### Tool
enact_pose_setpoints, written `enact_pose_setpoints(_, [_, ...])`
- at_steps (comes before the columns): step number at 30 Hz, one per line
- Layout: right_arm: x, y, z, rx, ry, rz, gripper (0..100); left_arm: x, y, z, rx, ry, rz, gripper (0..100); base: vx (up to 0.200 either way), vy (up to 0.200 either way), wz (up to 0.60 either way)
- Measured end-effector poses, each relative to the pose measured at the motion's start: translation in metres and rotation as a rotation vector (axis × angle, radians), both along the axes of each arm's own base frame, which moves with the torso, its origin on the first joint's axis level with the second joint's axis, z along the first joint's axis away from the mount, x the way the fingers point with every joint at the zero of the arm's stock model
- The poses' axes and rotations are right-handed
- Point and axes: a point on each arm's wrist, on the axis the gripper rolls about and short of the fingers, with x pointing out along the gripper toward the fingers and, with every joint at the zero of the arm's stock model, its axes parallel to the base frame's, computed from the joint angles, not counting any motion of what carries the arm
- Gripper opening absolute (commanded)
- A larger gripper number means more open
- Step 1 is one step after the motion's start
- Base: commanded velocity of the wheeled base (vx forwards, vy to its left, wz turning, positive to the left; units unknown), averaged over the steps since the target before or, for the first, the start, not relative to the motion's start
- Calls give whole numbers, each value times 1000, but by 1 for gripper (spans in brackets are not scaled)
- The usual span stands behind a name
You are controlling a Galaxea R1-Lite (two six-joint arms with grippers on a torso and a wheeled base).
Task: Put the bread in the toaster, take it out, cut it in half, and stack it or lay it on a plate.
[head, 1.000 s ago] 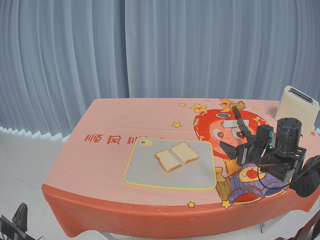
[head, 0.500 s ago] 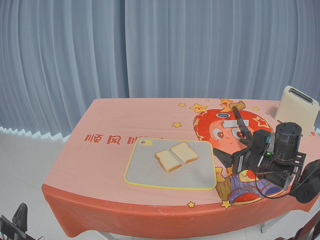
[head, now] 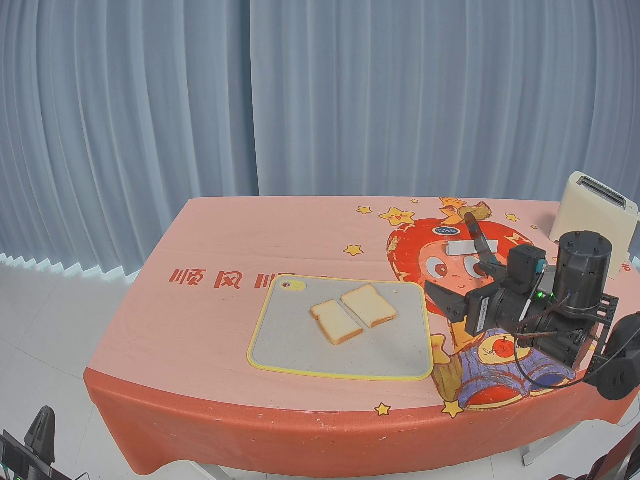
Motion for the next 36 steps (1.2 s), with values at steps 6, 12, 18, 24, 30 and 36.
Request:
enact_pose_setpoints(6, [11, 6, 19, -2, -8, 8, 100, 0, 0, 0, 0, 0, 0, 0, 0, 0, 0])
enact_pose_setpoints(12, [32, 15, 45, 16, -39, 16, 100, 0, 0, 0, 0, 0, 0, 0, 0, 0, 0])
enact_pose_setpoints(18, [50, 19, 49, 18, -32, 24, 100, 0, 0, 0, 0, 0, 1, 0, 0, 0, 0])
enact_pose_setpoints(24, [52, 21, 41, 6, -6, 36, 100, 0, 0, 0, 0, 0, 1, 0, 0, 0, 0])
enact_pose_setpoints(30, [58, 25, 24, -22, 39, 38, 100, 0, 0, 0, 0, 0, 1, 0, 0, 0, 0])
enact_pose_setpoints(36, [65, 34, 2, -57, 95, 50, 100, 0, 0, 0, 0, 0, 1, 0, 0, 0, 0])
